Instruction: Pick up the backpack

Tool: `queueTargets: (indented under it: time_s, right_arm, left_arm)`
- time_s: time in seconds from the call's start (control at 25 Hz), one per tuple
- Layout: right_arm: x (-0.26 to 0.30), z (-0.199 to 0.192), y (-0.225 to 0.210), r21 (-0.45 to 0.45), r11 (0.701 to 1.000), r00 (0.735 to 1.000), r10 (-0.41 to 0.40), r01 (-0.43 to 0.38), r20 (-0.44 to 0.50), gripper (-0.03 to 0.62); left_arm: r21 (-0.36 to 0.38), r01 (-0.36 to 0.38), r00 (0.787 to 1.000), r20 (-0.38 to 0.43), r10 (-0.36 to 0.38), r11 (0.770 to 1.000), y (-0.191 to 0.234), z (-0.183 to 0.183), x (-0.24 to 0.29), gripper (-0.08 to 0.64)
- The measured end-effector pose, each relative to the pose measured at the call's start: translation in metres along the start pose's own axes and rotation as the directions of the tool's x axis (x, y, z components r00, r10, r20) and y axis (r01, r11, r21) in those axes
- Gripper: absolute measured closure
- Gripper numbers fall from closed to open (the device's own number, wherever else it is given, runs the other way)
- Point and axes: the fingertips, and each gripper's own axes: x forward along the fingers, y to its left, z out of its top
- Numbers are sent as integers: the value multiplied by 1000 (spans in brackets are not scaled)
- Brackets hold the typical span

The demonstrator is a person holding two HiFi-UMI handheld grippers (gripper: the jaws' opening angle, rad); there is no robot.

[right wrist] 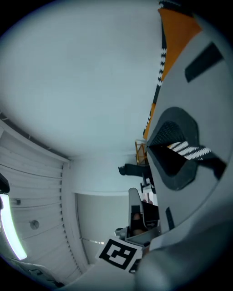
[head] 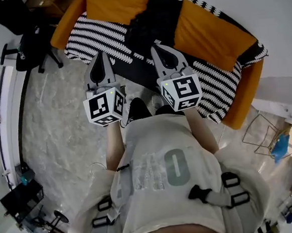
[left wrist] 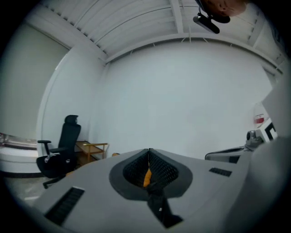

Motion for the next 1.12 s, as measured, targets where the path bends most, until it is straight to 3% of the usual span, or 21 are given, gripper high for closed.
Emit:
queueTargets:
  time_s: [0.12,0.28,0.4,0.56,0.68,0.8,0.96,1.12]
  right_arm:
    - [-23,4,-57,64,981,983,-184,182,27,586]
    - [-47,8,-112,114,923,926,-374,368,42,586]
    - [-57,12,-137,140,869,874,-484,474,49,584]
    - [-64,15,-150,174,777,784,-619,604,43,585]
    - [-61,18,-150,198,719,726,-686,667,44,584]
    - [-53,21,-146,205,678,684,-728,706,49,584]
    - [-49,20,-139,219,639,649,-760,737,36,584]
    - [-42,19,-132,219,624,635,-772,750,26,584]
  left_arm:
    - [20,174,985,-14,-174,985,-50,0,48,540]
    - [36,346,938,-27,-345,938,-102,4,96,540]
    - [61,444,896,-34,-442,894,-129,7,119,540]
    - [100,560,828,-47,-559,822,-147,13,142,540]
    - [109,618,786,-45,-617,779,-146,18,154,540]
    - [111,650,758,-36,-651,752,-137,22,167,540]
    - [99,673,739,-39,-673,733,-127,19,178,540]
    - [66,677,736,-41,-676,733,-114,15,186,540]
